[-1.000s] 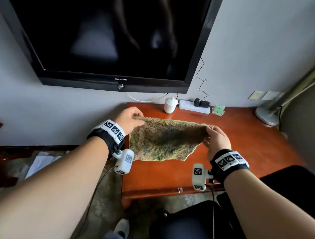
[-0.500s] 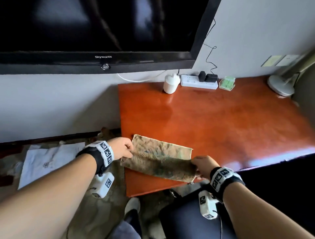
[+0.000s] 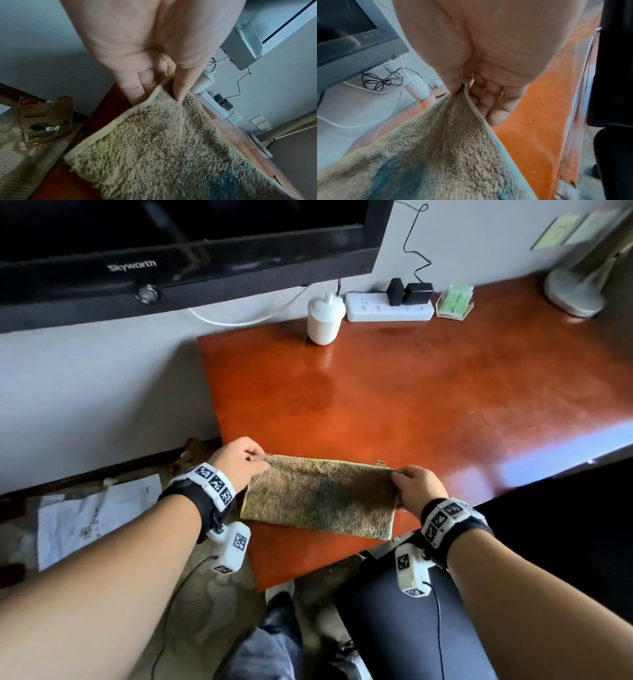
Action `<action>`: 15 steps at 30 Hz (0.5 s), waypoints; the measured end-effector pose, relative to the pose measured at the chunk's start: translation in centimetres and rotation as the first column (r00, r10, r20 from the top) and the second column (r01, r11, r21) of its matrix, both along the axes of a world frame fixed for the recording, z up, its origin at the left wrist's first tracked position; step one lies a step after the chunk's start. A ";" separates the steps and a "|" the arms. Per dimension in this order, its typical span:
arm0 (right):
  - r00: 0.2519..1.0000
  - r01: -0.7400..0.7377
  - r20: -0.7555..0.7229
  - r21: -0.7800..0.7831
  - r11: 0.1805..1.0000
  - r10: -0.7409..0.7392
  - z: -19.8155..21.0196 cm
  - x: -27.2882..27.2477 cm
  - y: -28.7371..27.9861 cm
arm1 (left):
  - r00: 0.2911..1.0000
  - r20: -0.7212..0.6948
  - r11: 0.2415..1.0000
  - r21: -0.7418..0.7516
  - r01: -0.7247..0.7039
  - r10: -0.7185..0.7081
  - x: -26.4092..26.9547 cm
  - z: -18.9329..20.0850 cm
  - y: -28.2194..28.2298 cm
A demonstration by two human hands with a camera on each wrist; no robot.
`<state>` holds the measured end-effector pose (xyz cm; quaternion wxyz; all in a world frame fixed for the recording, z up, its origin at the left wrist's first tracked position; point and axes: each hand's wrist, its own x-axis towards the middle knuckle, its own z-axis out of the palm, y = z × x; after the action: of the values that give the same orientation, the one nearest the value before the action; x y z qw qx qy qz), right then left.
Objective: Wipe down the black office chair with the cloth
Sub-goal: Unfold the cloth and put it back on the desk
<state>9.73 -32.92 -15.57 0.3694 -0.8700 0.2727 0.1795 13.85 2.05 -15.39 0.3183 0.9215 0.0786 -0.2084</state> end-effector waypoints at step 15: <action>0.943 0.069 -0.320 -0.076 0.995 -0.090 -2.6 0.0 1.8 | 0.945 -0.276 0.984 0.030 -0.175 0.176 -1.3 -2.2 0.8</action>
<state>9.69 -31.09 -18.12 0.2987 -0.8285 0.3700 0.2957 12.54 2.83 -17.62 0.3191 0.8733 0.2045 -0.3060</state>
